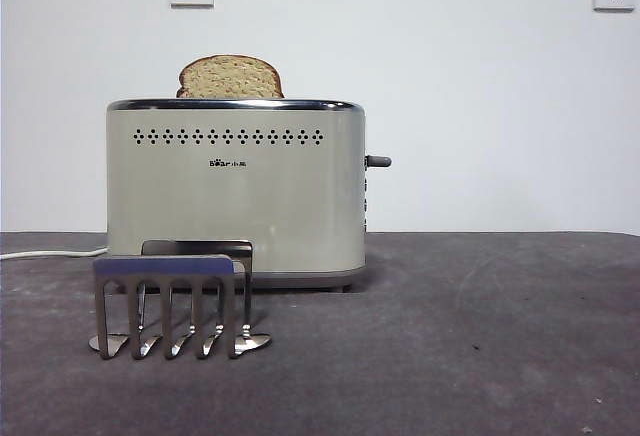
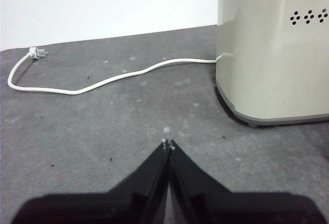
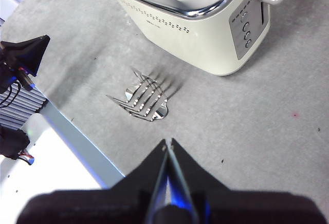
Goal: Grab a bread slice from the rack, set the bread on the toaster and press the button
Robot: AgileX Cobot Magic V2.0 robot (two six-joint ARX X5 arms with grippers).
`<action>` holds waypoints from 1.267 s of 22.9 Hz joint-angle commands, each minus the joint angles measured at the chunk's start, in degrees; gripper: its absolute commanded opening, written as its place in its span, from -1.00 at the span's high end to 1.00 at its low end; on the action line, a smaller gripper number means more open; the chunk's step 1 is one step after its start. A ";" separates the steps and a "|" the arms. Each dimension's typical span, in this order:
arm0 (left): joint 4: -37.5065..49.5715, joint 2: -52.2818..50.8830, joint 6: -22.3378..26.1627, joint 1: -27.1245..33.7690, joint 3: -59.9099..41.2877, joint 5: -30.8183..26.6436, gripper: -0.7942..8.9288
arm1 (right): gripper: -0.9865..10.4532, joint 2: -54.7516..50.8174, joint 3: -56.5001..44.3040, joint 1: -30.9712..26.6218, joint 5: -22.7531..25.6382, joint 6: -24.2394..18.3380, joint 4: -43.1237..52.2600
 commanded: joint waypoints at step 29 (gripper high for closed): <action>0.09 -0.15 -0.59 0.20 -0.83 -0.09 0.84 | 0.83 -30.75 -29.59 -20.94 1.40 -1.77 36.94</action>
